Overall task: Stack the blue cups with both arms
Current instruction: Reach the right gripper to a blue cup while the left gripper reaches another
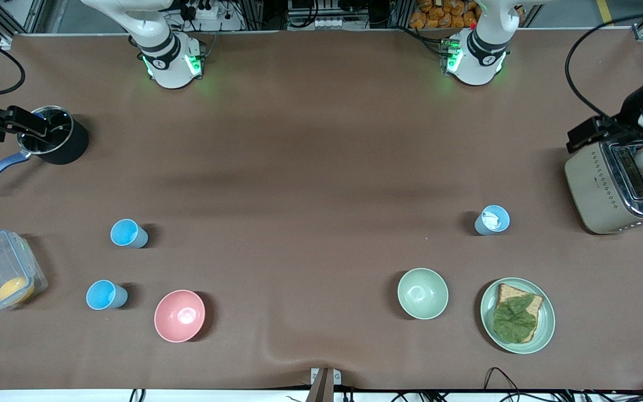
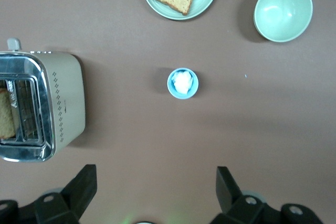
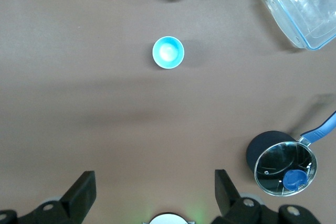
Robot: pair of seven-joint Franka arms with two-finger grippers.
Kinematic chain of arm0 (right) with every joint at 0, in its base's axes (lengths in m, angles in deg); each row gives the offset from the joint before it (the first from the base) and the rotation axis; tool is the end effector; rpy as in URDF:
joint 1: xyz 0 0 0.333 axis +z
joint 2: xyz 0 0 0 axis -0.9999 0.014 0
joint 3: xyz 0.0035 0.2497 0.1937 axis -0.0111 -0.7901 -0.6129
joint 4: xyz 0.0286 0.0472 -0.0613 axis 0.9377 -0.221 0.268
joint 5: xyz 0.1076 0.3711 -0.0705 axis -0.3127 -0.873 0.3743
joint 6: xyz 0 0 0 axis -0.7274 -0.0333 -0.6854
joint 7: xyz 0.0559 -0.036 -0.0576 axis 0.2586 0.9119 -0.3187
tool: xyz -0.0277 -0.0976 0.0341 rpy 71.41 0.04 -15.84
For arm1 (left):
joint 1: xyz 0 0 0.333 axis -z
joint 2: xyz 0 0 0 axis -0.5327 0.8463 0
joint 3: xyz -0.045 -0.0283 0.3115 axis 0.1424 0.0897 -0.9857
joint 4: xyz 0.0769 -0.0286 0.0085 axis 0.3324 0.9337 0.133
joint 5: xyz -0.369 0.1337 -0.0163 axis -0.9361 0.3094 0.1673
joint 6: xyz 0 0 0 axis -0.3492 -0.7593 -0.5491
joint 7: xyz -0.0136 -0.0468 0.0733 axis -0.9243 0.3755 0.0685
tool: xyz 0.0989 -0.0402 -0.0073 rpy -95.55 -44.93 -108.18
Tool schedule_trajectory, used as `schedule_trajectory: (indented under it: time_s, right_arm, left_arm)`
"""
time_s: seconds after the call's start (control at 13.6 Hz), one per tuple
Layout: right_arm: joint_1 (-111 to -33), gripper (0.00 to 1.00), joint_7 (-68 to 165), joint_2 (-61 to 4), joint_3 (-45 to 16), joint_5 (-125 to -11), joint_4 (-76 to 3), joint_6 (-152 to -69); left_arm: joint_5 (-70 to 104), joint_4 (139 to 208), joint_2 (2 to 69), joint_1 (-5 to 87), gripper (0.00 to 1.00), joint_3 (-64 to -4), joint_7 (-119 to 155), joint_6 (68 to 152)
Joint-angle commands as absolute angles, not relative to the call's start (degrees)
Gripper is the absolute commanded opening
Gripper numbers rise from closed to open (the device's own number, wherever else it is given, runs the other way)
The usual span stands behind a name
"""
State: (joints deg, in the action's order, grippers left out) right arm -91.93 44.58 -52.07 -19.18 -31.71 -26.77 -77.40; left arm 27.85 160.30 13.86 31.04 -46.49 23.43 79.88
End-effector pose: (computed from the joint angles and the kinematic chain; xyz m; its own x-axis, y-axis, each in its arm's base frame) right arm 0.5398 -0.0300 0.6195 0.9920 -0.0403 -0.1197 -0.0426 -0.9990 -0.0167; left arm 0.5696 -0.0397 0.6117 0.9901 0.1295 -0.0534 0.1277 -0.9912 -0.0354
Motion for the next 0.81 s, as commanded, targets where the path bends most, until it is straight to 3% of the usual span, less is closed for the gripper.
schedule_trajectory:
  time_s: [0.0, 0.44, 0.73]
  right_arm:
    - [-92.27, 1.00, 44.53, -49.85, -19.21, -31.74, -27.46, -79.47]
    - [-97.46, 1.00, 45.66, -34.82, -19.21, -32.10, -27.98, -91.17]
    - [-97.46, 1.00, 45.67, -25.85, -19.21, -31.74, -27.98, -99.60]
  left_arm:
    - [26.97, 167.07, 16.11, 29.47, 1.00, -46.48, 21.56, 89.25]
    - [27.15, 189.32, 16.28, 28.50, 1.00, -46.65, 19.62, 115.19]
    - [27.50, 196.28, 21.80, 28.50, 1.00, -46.65, 19.45, 127.76]
